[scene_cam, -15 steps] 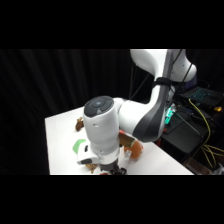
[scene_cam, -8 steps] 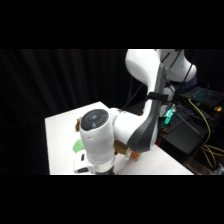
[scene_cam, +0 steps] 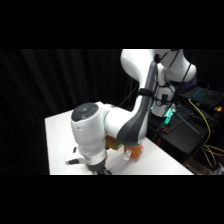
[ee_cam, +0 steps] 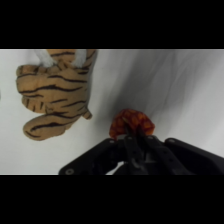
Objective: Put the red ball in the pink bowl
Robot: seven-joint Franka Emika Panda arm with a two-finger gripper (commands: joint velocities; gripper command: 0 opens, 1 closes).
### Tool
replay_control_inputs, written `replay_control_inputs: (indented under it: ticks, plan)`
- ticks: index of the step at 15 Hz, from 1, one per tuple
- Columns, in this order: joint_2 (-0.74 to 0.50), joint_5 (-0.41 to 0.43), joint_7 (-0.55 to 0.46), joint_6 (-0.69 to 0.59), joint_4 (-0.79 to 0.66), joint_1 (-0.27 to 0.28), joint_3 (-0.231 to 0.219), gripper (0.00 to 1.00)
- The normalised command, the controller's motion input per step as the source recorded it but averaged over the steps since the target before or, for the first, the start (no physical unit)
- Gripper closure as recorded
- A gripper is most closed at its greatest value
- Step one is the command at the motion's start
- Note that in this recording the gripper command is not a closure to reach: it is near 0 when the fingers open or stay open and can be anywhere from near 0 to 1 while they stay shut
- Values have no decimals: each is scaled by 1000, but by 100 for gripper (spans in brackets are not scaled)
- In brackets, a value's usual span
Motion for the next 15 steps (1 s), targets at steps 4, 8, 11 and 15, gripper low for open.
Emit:
replay_control_inputs:
  ticks: [4,8,11,15]
  plan:
    - [-111,35,23,-114,69,6,-30,8]
    - [-474,5,33,-356,-83,39,-39,8]
    - [-543,-35,-41,-533,-133,7,-53,8]
    - [-521,-25,-179,-213,-399,-114,-48,8]
